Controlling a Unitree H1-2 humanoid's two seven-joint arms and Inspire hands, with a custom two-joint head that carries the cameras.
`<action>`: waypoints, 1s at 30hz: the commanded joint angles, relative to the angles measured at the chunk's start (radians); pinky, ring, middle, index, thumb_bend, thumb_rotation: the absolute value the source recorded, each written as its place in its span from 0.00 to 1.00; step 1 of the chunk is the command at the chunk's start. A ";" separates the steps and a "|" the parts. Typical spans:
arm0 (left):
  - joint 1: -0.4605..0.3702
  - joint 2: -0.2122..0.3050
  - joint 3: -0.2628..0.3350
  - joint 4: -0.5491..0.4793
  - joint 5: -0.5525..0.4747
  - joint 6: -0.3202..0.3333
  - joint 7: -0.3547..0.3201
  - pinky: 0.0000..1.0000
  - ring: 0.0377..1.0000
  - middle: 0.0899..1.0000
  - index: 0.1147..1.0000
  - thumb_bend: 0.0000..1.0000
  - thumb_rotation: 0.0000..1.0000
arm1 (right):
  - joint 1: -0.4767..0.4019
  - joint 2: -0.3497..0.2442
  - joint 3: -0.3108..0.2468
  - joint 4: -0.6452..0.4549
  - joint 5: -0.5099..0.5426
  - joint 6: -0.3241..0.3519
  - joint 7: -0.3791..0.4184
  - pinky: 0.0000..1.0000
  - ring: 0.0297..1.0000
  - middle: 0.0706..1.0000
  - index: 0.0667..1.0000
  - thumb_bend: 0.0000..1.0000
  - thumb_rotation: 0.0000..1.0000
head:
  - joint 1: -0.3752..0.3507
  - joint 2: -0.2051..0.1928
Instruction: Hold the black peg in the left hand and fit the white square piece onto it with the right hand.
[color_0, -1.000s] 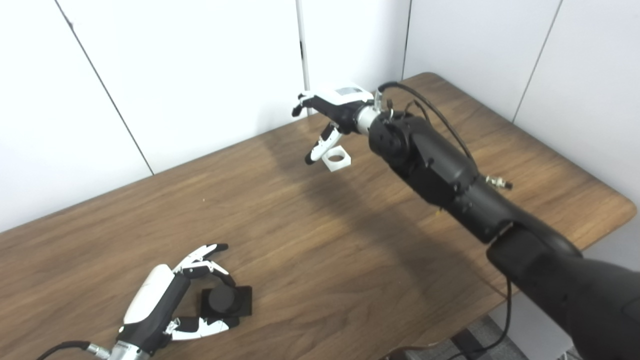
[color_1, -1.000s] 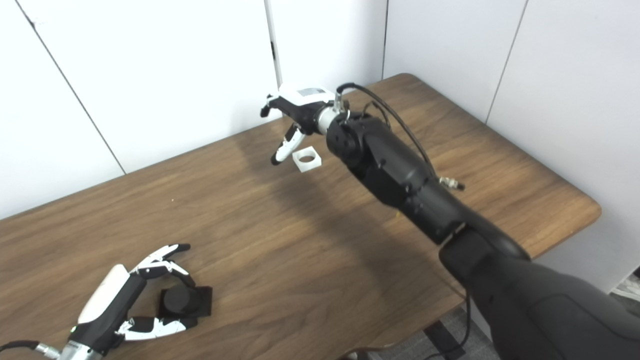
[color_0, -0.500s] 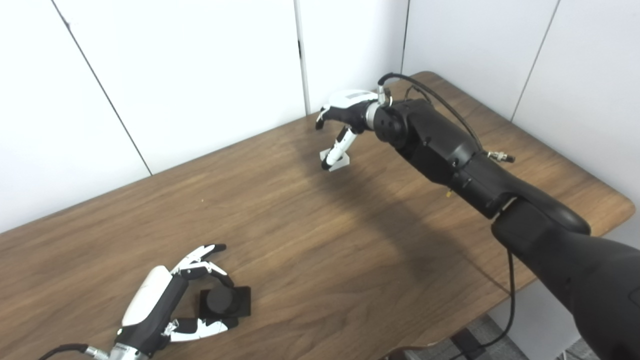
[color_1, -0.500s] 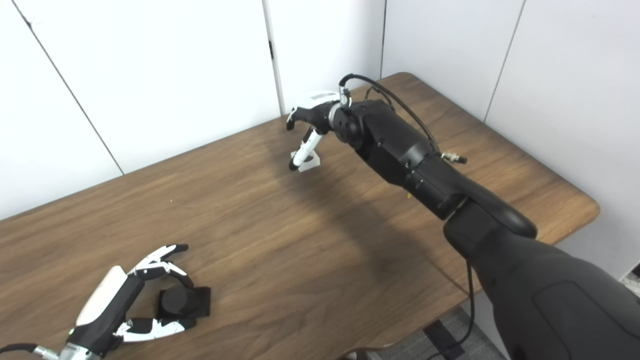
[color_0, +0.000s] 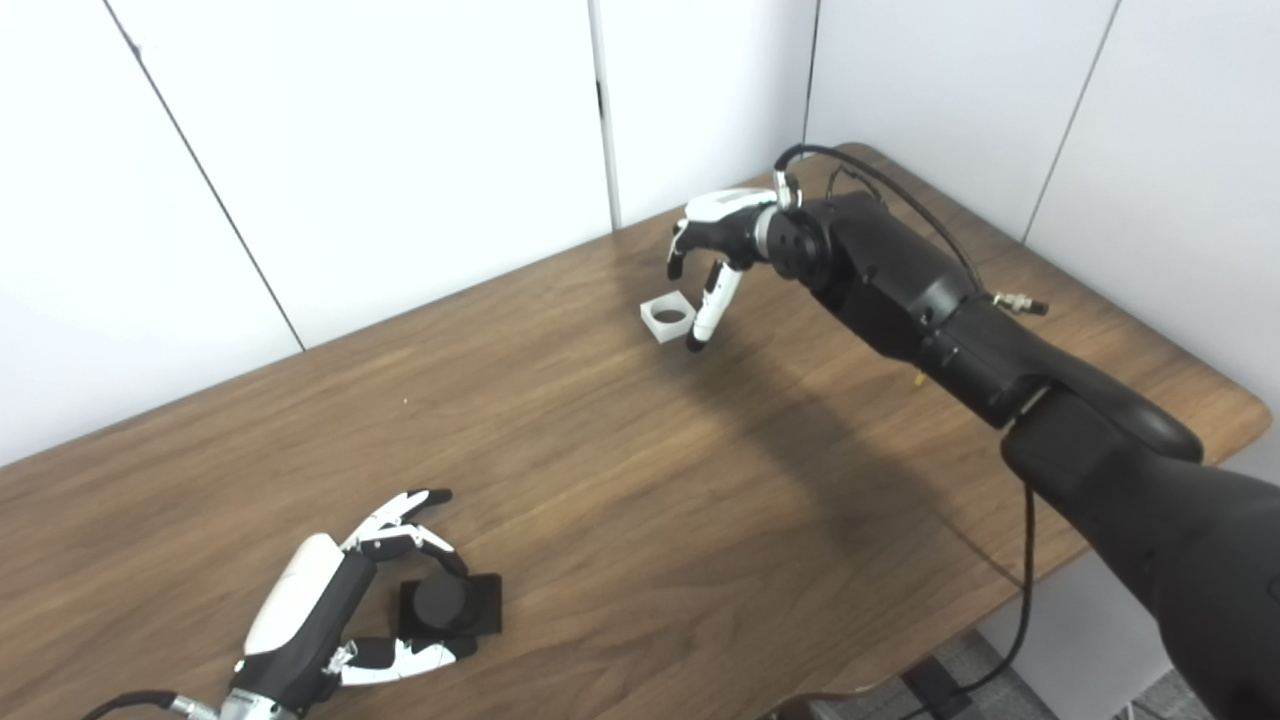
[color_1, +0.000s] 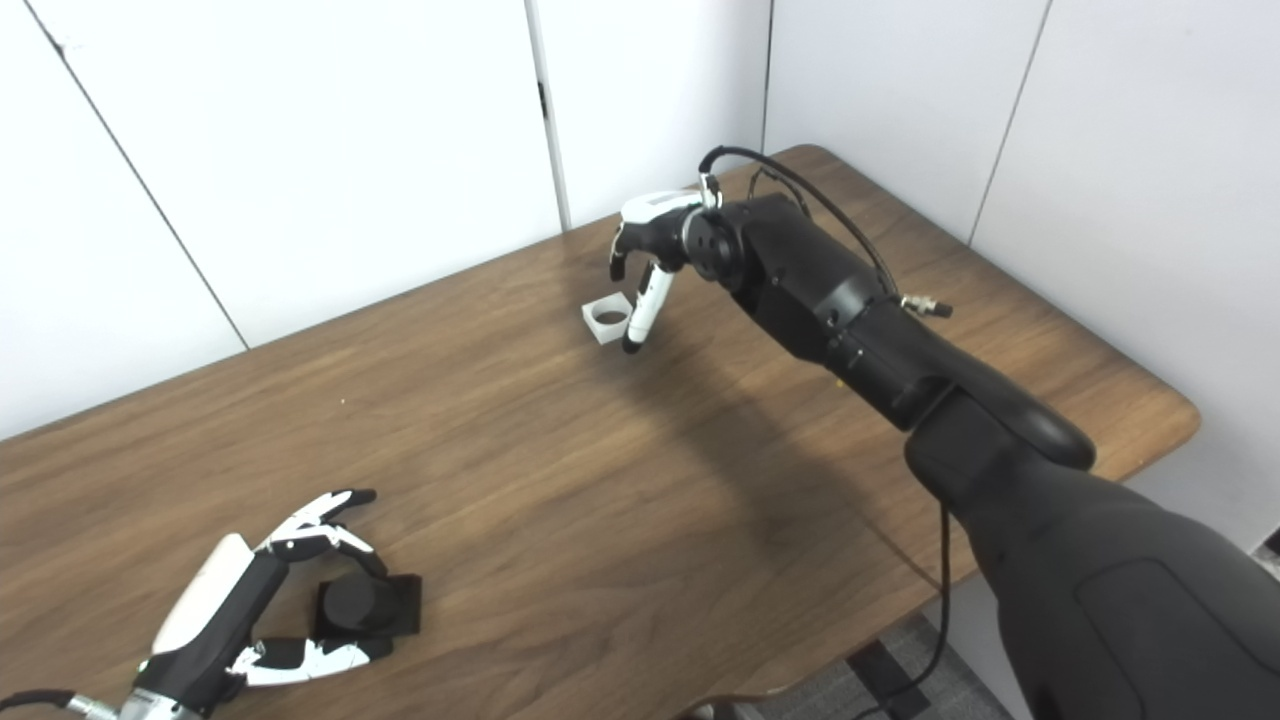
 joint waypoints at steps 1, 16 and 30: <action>0.023 0.025 -0.010 0.021 0.022 0.046 -0.049 0.79 0.93 0.89 0.42 0.52 0.05 | -0.038 -0.025 -0.011 -0.019 -0.021 0.011 -0.023 1.00 1.00 1.00 0.78 0.89 0.34 | 0.000 0.001; 0.029 0.024 -0.009 0.003 0.022 0.063 -0.051 0.79 0.93 0.89 0.42 0.52 0.05 | -0.015 -0.011 -0.009 0.055 -0.009 -0.020 -0.097 1.00 0.99 0.97 0.77 0.86 0.34 | 0.023 0.012; 0.037 0.023 -0.014 -0.030 0.035 0.097 -0.057 0.79 0.94 0.90 0.42 0.52 0.06 | -0.053 0.037 0.013 0.156 0.009 -0.061 -0.144 1.00 0.98 0.96 0.77 0.84 0.34 | 0.052 0.027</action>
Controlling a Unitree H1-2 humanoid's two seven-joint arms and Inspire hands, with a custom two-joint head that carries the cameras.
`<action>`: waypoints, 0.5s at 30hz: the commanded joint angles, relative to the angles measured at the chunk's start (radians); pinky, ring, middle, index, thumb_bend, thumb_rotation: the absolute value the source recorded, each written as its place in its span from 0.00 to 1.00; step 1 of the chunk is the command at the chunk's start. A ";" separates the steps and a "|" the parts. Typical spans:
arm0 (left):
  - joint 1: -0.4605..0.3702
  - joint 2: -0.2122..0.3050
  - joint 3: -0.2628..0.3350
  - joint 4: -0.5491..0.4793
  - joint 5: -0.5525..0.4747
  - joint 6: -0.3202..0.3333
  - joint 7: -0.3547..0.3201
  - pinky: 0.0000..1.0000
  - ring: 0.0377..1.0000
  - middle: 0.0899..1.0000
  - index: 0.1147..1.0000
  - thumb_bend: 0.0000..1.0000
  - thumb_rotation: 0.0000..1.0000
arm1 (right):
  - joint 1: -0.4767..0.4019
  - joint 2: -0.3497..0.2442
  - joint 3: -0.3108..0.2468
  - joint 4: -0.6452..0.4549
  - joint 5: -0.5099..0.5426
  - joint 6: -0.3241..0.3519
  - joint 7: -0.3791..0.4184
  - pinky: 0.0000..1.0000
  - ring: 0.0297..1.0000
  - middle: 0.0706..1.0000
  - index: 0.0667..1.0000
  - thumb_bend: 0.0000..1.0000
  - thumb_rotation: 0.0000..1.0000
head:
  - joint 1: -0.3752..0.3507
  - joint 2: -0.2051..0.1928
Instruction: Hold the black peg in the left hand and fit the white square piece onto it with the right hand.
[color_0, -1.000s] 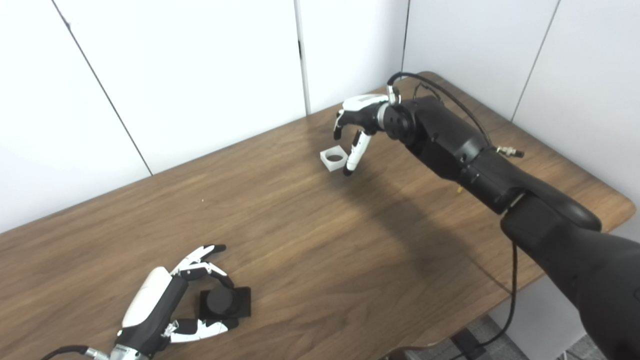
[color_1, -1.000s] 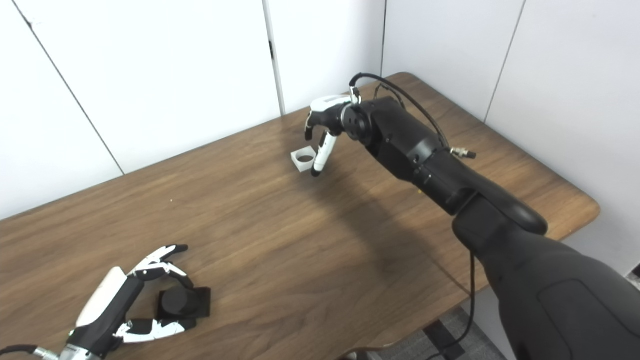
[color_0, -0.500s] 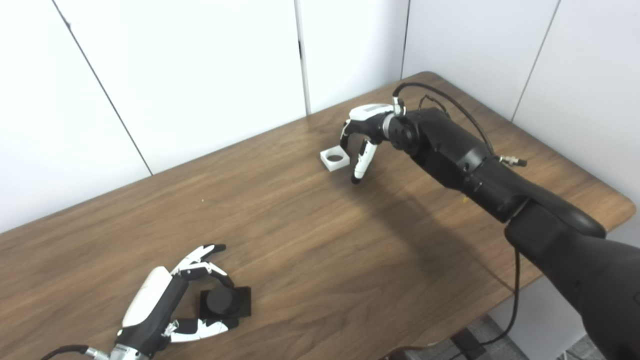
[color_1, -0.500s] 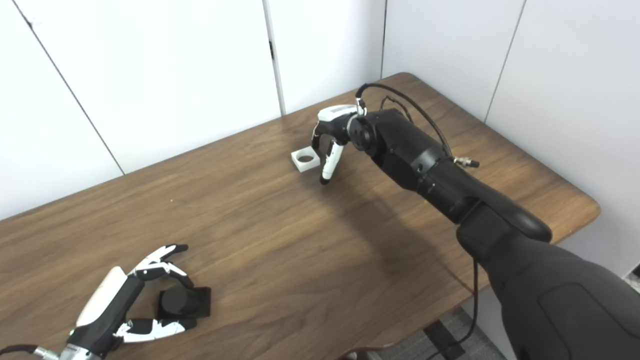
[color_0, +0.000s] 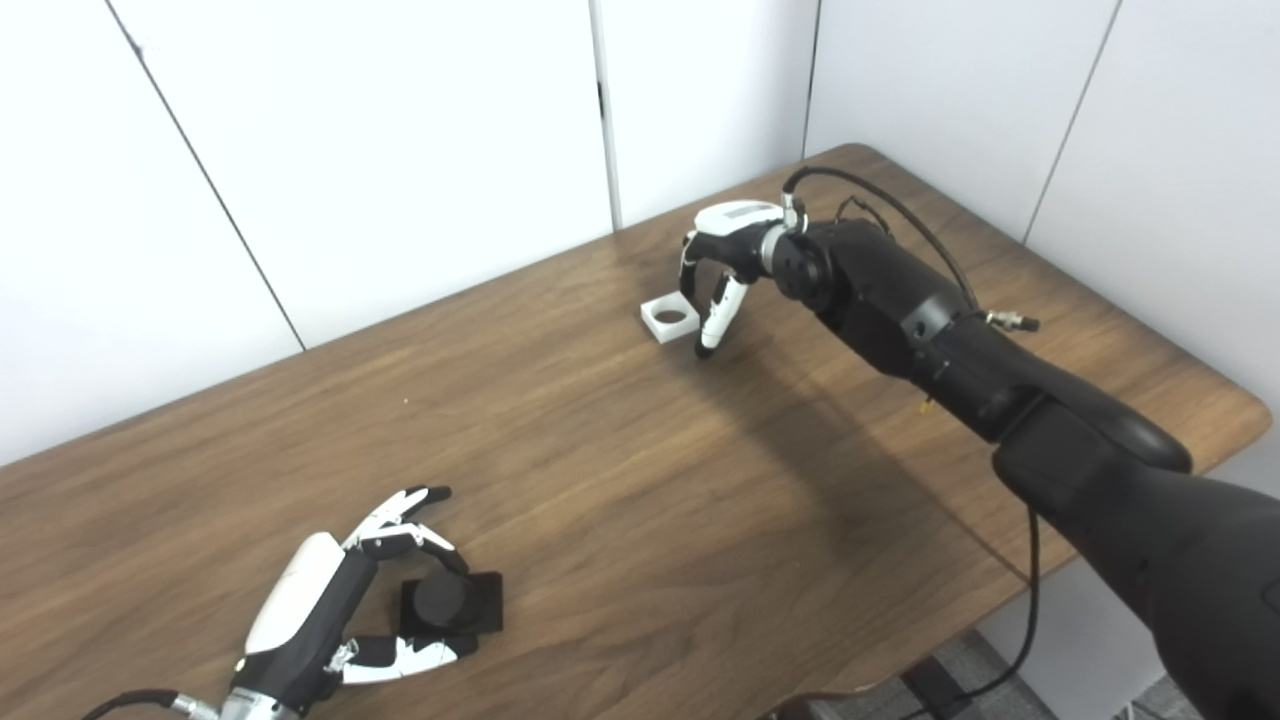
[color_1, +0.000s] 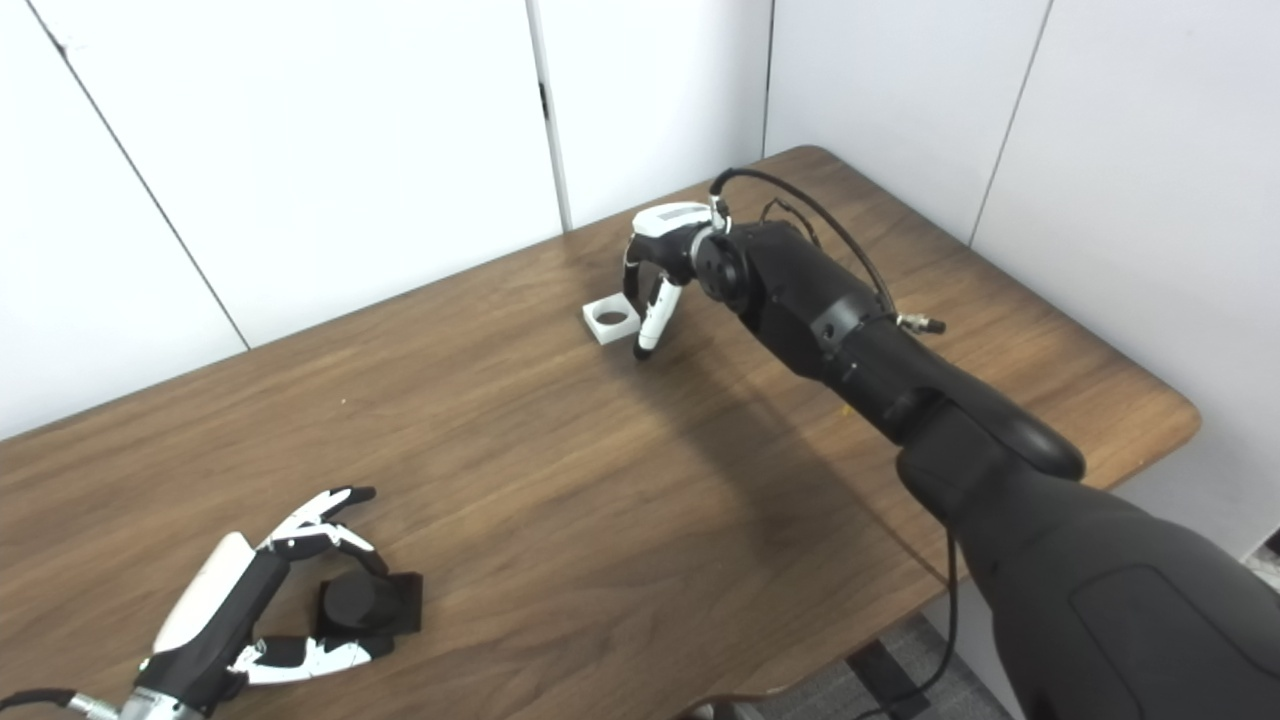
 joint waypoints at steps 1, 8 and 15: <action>0.028 0.023 -0.013 0.001 0.029 0.053 -0.051 0.79 0.94 0.90 0.42 0.52 0.06 | -0.040 0.002 0.009 0.021 0.002 -0.018 -0.002 1.00 0.98 0.96 0.77 0.84 0.34 | 0.003 0.004; 0.033 0.020 -0.011 0.000 0.023 0.053 -0.051 0.79 0.94 0.90 0.42 0.52 0.05 | -0.065 0.016 0.028 0.044 -0.001 -0.020 -0.002 1.00 0.98 0.96 0.77 0.84 0.34 | 0.011 0.011; 0.035 0.017 -0.012 0.004 0.027 0.048 -0.045 0.79 0.94 0.90 0.42 0.52 0.06 | -0.069 0.019 0.030 0.039 0.005 -0.023 -0.004 1.00 0.98 0.95 0.77 0.84 0.33 | 0.014 0.015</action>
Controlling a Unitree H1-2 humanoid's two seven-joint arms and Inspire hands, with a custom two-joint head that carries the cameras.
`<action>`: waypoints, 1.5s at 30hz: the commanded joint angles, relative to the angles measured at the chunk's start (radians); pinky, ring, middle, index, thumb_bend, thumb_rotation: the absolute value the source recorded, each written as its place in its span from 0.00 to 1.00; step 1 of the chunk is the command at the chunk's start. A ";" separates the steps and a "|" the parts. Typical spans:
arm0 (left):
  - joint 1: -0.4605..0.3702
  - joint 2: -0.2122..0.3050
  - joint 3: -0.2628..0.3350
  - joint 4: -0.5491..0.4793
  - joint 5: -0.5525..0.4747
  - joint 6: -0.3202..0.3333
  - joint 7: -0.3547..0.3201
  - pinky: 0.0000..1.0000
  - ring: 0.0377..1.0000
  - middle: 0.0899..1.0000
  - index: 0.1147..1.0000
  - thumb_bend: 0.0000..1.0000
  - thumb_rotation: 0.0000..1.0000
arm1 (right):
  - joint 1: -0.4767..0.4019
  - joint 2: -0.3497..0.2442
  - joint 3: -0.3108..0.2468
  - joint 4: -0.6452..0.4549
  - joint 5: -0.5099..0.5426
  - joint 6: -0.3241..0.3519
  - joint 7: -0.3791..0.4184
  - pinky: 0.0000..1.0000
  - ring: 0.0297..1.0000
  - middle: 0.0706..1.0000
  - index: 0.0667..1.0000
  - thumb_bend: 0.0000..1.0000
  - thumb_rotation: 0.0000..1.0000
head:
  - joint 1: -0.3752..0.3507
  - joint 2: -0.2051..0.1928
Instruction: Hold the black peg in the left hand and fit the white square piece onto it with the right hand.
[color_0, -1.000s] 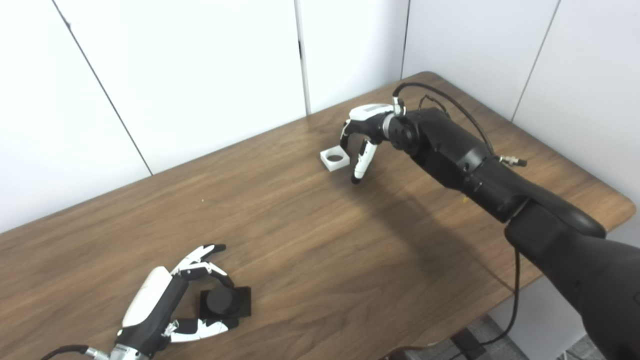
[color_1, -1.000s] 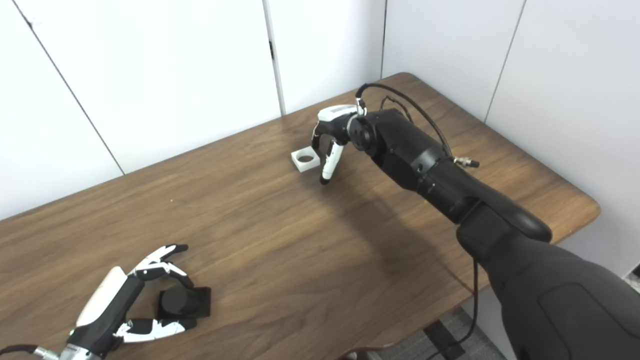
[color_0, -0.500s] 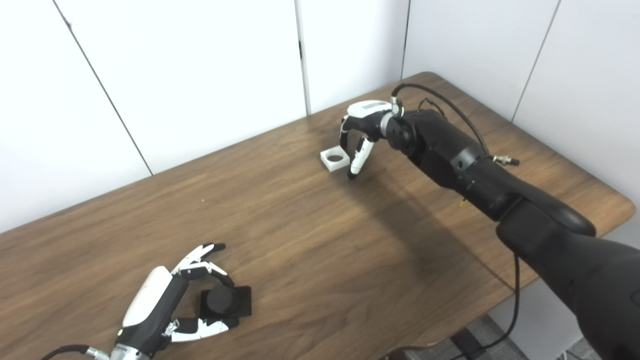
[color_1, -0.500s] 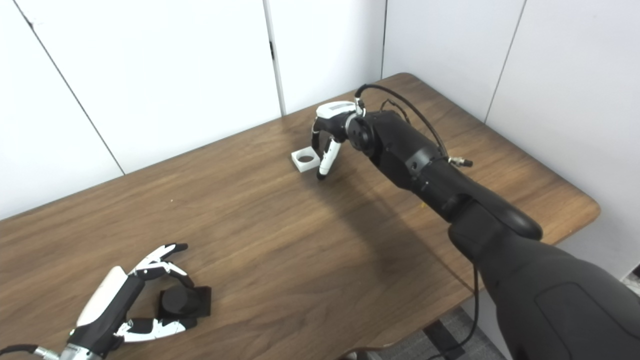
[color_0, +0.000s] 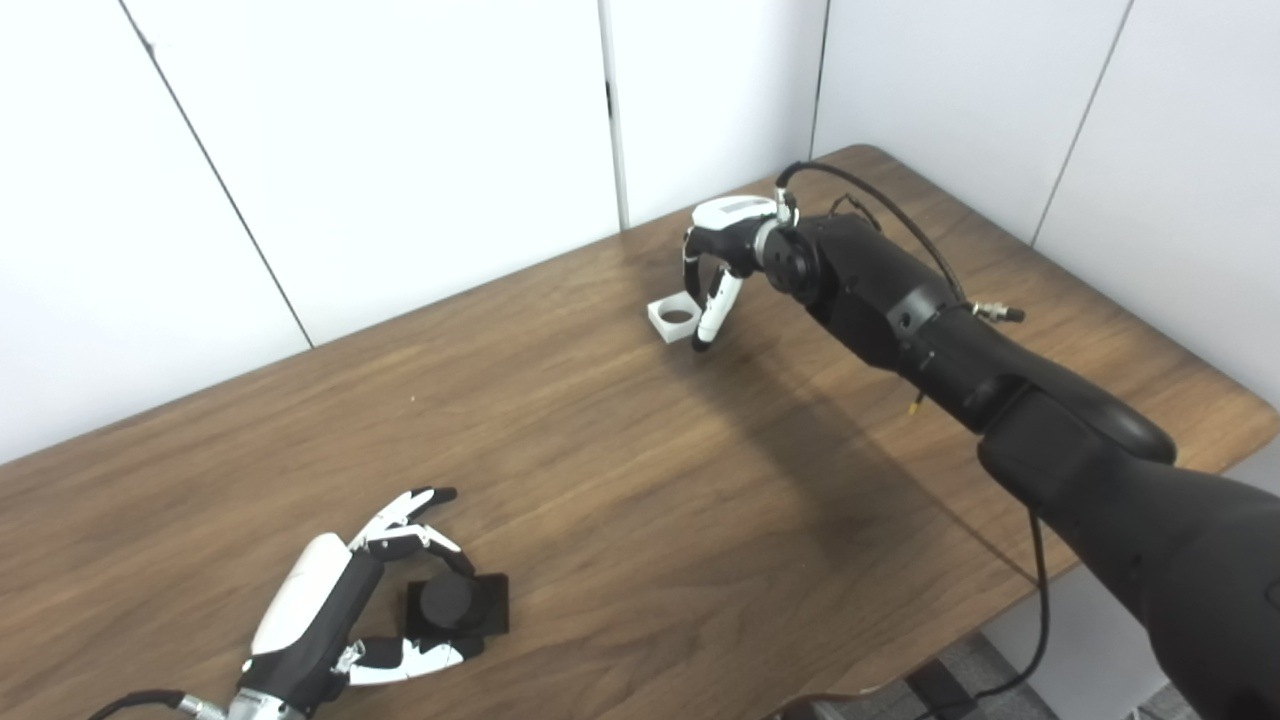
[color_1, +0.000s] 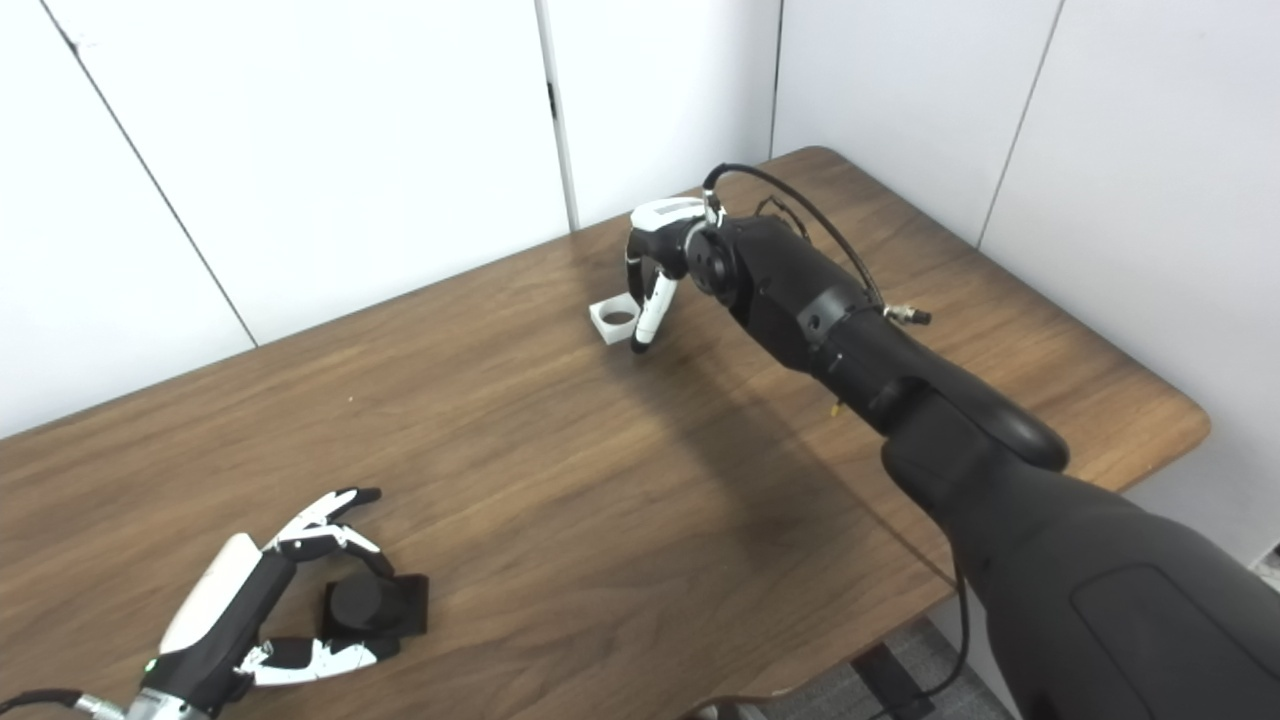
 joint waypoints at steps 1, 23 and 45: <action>0.026 0.017 -0.013 0.015 0.025 0.043 -0.045 0.79 0.94 0.90 0.42 0.52 0.06 | -0.035 0.006 0.008 -0.013 0.005 -0.020 0.005 1.00 0.97 0.95 0.77 0.84 0.33 | -0.002 0.002; 0.016 0.009 -0.016 0.046 0.024 0.043 -0.042 0.81 0.95 0.90 0.42 0.52 0.05 | -0.096 -0.044 0.002 -0.097 -0.014 0.005 0.104 1.00 0.99 0.96 0.80 0.87 0.32 | 0.000 0.004; 0.013 0.013 -0.010 0.046 0.023 0.035 -0.044 0.80 0.94 0.90 0.42 0.52 0.06 | -0.085 -0.049 -0.001 -0.093 -0.025 0.011 0.119 0.98 0.97 0.94 0.77 0.87 0.30 | 0.011 0.010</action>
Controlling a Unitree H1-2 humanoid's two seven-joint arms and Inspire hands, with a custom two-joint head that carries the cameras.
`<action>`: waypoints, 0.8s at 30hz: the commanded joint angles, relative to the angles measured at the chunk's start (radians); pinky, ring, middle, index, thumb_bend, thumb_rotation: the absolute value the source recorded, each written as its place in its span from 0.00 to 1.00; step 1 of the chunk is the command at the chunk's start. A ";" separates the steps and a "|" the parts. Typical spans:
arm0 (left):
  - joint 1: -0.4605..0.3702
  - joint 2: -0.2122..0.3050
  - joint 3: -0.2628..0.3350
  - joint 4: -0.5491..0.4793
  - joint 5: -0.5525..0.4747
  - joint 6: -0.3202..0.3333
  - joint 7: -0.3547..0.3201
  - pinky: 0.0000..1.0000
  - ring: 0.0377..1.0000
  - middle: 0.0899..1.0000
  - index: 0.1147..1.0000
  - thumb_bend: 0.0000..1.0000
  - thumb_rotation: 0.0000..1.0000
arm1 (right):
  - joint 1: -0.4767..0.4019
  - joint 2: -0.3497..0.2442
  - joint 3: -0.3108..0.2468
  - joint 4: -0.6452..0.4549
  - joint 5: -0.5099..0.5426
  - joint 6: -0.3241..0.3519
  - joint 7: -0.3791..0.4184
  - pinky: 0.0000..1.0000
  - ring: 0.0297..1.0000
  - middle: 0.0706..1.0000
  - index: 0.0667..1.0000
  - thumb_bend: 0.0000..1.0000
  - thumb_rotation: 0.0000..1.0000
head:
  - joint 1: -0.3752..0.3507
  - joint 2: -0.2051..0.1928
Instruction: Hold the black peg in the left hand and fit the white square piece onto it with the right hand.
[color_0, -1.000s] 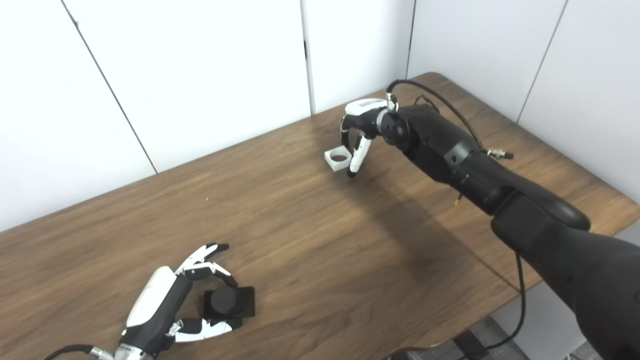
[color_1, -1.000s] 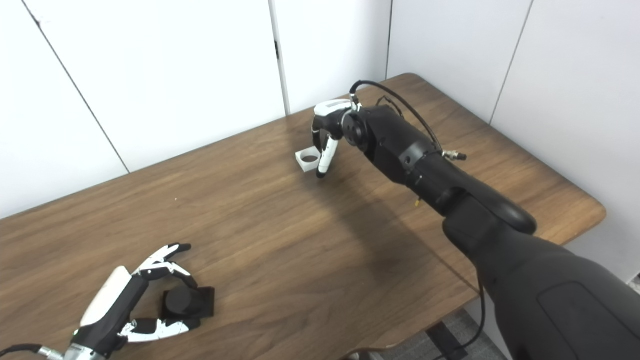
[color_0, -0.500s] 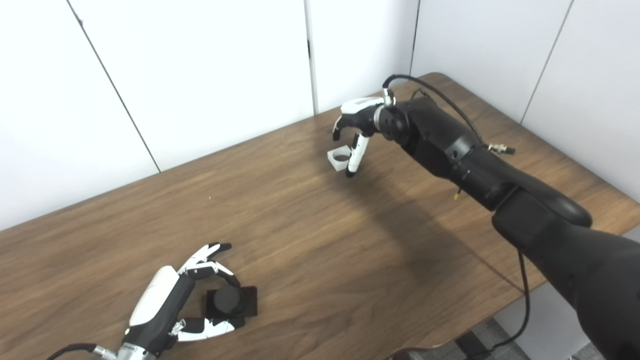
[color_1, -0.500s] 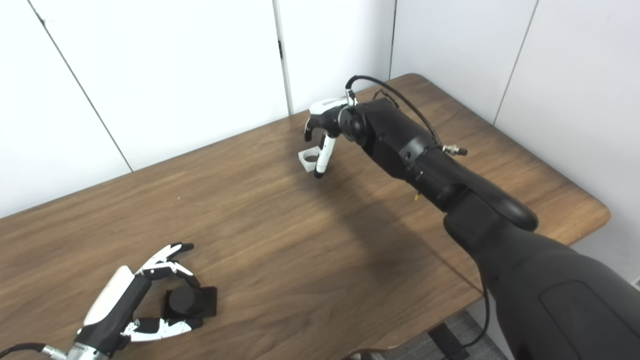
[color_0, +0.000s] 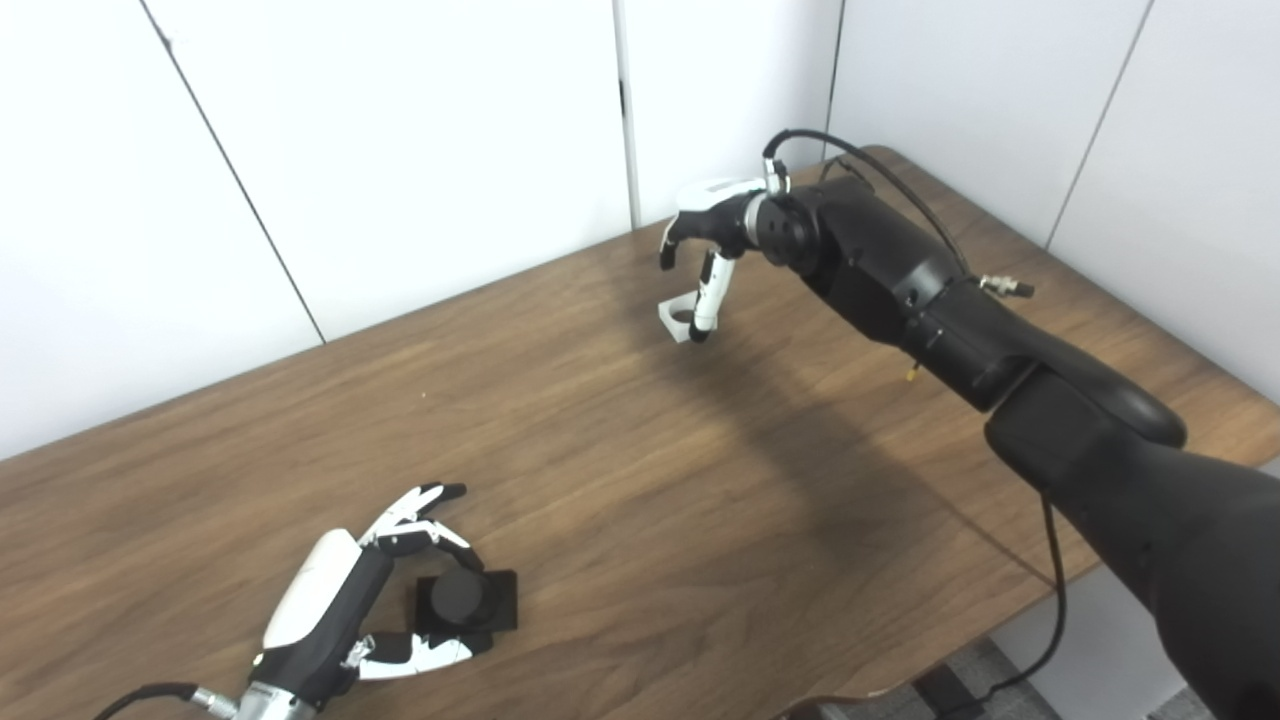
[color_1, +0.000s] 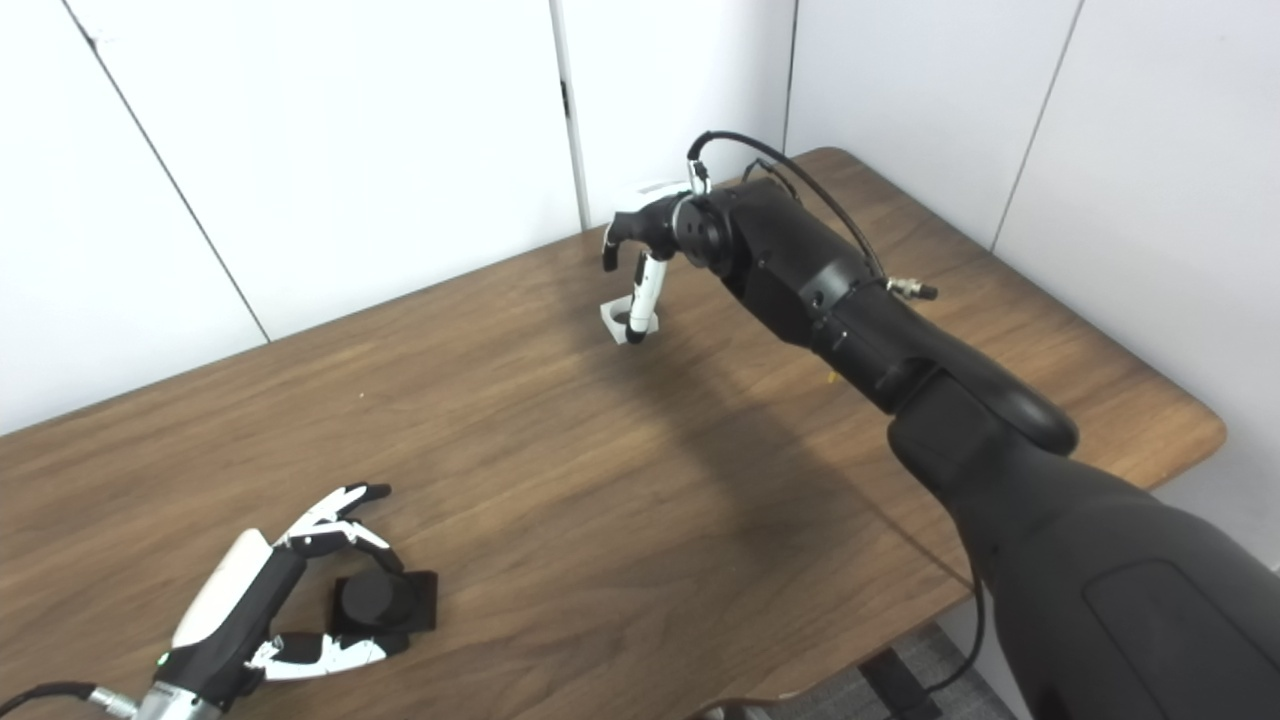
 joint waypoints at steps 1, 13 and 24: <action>0.018 0.024 -0.010 0.022 0.024 0.051 -0.049 0.80 0.94 0.90 0.42 0.52 0.06 | -0.041 -0.024 -0.007 0.000 -0.017 0.000 -0.024 0.97 0.97 0.94 0.77 0.87 0.30 | 0.000 0.002; 0.016 0.030 -0.009 0.014 0.022 0.050 -0.053 0.80 0.94 0.90 0.42 0.52 0.06 | -0.025 0.003 -0.005 0.045 0.000 -0.010 -0.058 1.00 0.97 0.94 0.76 0.87 0.30 | 0.013 0.013; 0.026 0.030 -0.005 0.002 0.023 0.056 -0.053 0.79 0.94 0.90 0.42 0.52 0.06 | 0.002 0.030 0.006 0.076 0.019 -0.027 -0.086 1.00 0.96 0.93 0.76 0.85 0.30 | 0.024 0.022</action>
